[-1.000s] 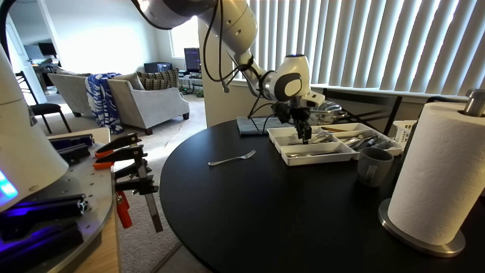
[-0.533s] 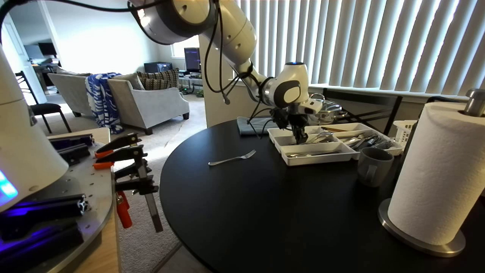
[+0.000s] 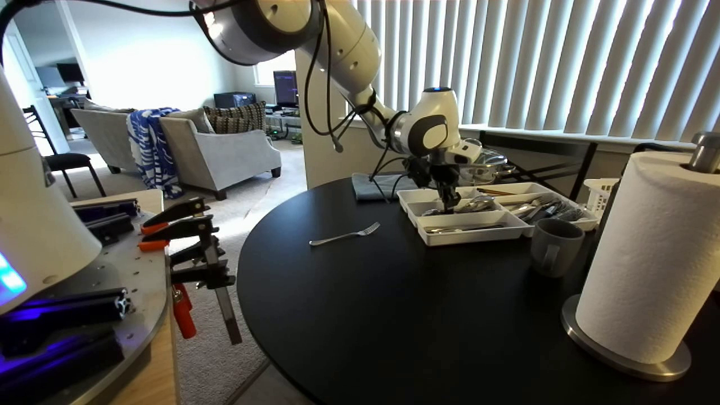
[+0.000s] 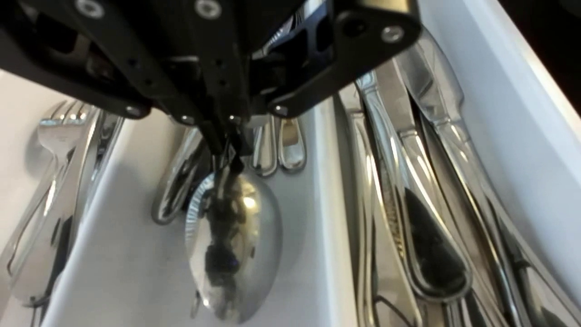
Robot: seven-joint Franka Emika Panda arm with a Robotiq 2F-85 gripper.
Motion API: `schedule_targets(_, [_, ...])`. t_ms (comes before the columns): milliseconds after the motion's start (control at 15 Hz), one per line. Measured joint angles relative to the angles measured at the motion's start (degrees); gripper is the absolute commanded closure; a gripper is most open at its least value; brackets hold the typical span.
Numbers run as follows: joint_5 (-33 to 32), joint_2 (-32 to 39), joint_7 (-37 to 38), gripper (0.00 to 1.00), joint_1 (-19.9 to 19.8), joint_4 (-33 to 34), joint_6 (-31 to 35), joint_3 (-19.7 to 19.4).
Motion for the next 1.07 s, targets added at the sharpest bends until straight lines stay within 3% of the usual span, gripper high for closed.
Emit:
schedule_targets(400, [0.00,-4.31,0.06,0.99,2.15,-4.93,8.54,-3.42])
schedule_targets(1067, [0.00,-17.17,0.05,0.99,7.62,-23.81,15.95,-5.92])
